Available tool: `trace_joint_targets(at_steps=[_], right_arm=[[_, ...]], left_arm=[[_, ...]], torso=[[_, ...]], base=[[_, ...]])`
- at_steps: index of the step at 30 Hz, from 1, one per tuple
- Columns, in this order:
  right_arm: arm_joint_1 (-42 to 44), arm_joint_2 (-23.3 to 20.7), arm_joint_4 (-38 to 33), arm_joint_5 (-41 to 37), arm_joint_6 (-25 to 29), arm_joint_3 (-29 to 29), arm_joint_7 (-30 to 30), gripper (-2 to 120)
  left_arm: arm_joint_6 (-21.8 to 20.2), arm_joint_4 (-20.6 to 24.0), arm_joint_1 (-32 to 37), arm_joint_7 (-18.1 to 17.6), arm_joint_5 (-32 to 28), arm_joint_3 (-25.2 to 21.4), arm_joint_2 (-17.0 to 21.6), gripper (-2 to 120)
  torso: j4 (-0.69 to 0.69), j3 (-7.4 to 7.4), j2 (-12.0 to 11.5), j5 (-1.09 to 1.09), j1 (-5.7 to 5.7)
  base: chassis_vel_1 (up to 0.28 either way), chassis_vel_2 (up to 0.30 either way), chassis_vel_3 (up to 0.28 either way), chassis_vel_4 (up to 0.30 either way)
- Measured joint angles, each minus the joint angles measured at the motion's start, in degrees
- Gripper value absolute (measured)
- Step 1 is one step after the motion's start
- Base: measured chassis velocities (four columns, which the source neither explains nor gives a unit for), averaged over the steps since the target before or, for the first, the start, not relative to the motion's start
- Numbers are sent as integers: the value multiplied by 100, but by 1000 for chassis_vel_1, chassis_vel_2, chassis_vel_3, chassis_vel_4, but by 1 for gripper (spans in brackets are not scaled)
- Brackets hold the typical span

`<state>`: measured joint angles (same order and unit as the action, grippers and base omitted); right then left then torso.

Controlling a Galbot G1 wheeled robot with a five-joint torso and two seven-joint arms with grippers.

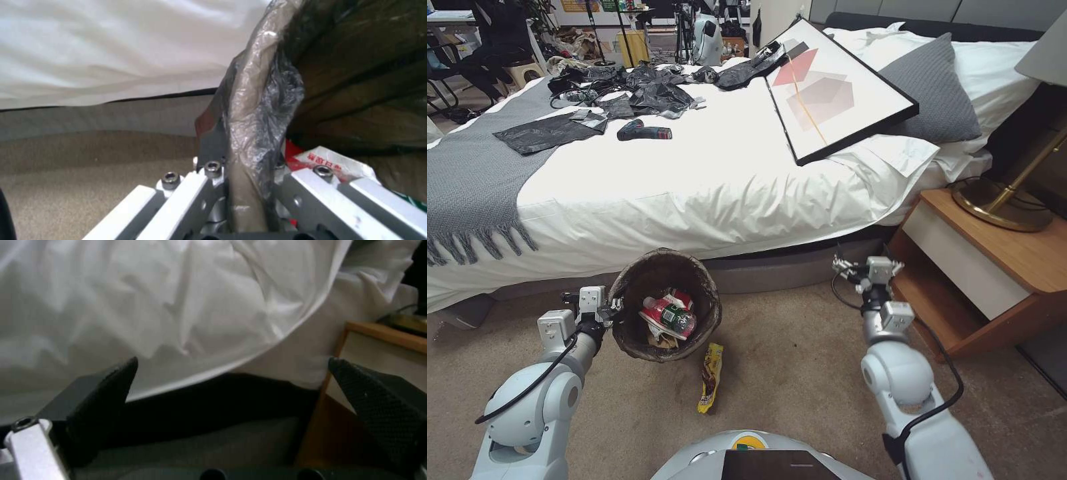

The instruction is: Pick up the trash bin, then pick up the garbage from the floor and place it into the trash bin.

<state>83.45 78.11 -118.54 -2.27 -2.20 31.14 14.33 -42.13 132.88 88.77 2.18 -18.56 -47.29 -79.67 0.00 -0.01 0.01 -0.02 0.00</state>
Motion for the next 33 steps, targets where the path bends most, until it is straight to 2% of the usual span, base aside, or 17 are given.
trace_joint_targets(at_steps=[3, 9, 33], right_arm=[[211, 214, 169, 201, 352, 23, -44, 100], [282, 345, 447, 381, 671, 105, -51, 100], [10, 75, 679, 347, 551, -48, -61, 100]], left_arm=[[9, -25, 10, -53, -30, 13, -5, 0], [48, -28, 75, -95, -172, 10, 6, 0], [2, -45, 26, -106, -196, -93, 26, 0]], torso=[[-2, 0, 0, 1, 0], [0, 0, 0, 1, 0], [0, 1, 0, 2, 0]], base=[[0, 0, 0, 0], [0, 0, 0, 0], [14, 15, 12, 10]])
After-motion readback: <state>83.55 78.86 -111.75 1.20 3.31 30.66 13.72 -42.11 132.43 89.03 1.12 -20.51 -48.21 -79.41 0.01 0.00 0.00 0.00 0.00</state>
